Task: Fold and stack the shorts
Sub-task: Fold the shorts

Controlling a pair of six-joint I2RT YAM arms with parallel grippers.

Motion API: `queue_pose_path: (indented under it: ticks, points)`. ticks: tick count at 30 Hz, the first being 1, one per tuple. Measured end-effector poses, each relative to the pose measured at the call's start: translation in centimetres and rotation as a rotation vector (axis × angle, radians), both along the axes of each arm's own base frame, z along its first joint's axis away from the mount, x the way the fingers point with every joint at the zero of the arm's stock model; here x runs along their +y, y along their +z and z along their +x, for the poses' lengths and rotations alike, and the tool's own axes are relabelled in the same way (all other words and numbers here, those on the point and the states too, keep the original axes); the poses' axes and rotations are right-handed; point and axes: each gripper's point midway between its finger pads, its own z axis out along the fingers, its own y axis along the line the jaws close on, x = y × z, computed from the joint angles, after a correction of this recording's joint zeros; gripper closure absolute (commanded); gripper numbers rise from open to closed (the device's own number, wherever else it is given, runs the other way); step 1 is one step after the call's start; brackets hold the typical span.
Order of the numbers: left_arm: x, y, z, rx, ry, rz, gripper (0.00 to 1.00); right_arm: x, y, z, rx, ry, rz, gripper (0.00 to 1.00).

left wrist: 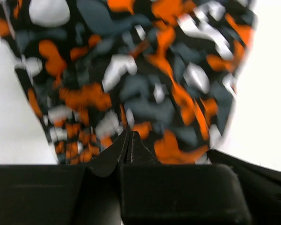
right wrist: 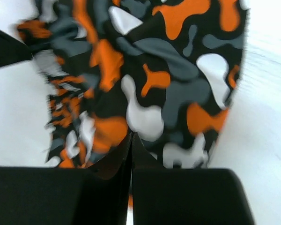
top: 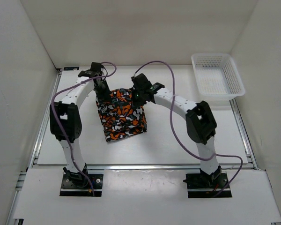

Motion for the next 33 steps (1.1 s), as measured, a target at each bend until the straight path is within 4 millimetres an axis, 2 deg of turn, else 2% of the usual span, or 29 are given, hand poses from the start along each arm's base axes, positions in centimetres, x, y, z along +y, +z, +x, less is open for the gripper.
queue_pose_path:
  ticks: [3,4,6,7,9,10,11,12,13,15,16,17,20,22,24,25,27,29,31,33]
  points:
    - [0.3,-3.4,1.5,0.061,0.015,0.02,0.9,0.6,-4.7,0.2,0.07,0.013,-0.046,1.0]
    - [0.6,-4.8,1.7,0.089,0.02,0.028,0.9,0.5,-6.5,-0.1,0.101,0.017,-0.07,1.0]
    - [1.0,-7.1,1.7,0.14,0.028,0.045,0.9,0.1,-8.9,-0.5,0.14,0.016,-0.106,1.0]
    - [1.2,-8.1,1.5,0.166,0.029,0.053,0.9,0.1,-9.5,-0.6,0.154,0.014,-0.113,1.0]
    - [1.6,-9.3,1.0,0.209,0.027,0.067,0.9,0.0,-9.2,-0.4,0.147,0.013,-0.116,1.0]
    - [1.7,-9.6,0.8,0.222,0.026,0.071,0.9,0.0,-9.1,-0.3,0.145,0.011,-0.117,0.97]
    - [1.8,-9.4,0.8,0.227,0.024,0.077,0.9,-0.1,-9.0,-0.2,0.144,0.008,-0.12,0.9]
    - [1.9,-9.0,1.0,0.223,0.019,0.085,0.86,-0.2,-8.7,-0.2,0.141,0.009,-0.123,0.69]
    - [1.9,-8.3,1.3,0.214,0.013,0.092,0.82,-0.4,-8.2,-0.2,0.137,0.005,-0.125,0.54]
    - [2.1,-6.4,2.3,0.172,0.003,0.105,0.74,-1.0,-6.6,-0.3,0.117,-0.006,-0.131,0.25]
    - [2.1,-5.3,2.9,0.144,-0.001,0.11,0.6,-1.4,-5.0,-0.2,0.087,-0.014,-0.13,0.12]
    - [2.3,-3.9,3.3,0.11,-0.009,0.117,0.48,-2.0,-3.1,-0.3,0.055,-0.025,-0.126,0.1]
    - [2.6,1.8,3.6,0.001,-0.022,0.128,0.12,-4.5,5.2,-0.7,-0.104,-0.082,-0.074,0.09]
    - [2.8,6.6,3.2,-0.103,-0.026,0.123,0.1,-7.1,11.3,-1.6,-0.217,-0.137,-0.014,0.08]
    - [3.0,11.9,1.9,-0.225,-0.025,0.11,0.1,-10.3,16.0,-2.7,-0.308,-0.208,0.036,0.08]
    - [3.3,14.4,0.7,-0.287,-0.02,0.106,0.1,-12.2,17.8,-3.3,-0.344,-0.256,0.052,0.07]
    - [3.7,18.8,-1.9,-0.415,-0.008,0.092,0.1,-15.2,18.8,-4.2,-0.376,-0.324,0.043,0.06]
    - [4.3,21.9,-5.8,-0.527,0.005,0.075,0.08,-18.1,17.7,-5.3,-0.366,-0.387,-0.011,0.06]
    - [4.9,23.7,-9.5,-0.615,0.02,0.058,0.08,-19.9,15.3,-6.4,-0.325,-0.413,-0.082,0.08]
    - [5.5,23.9,-12.6,-0.661,0.037,0.051,0.07,-21.3,12.3,-7.8,-0.272,-0.42,-0.153,0.08]
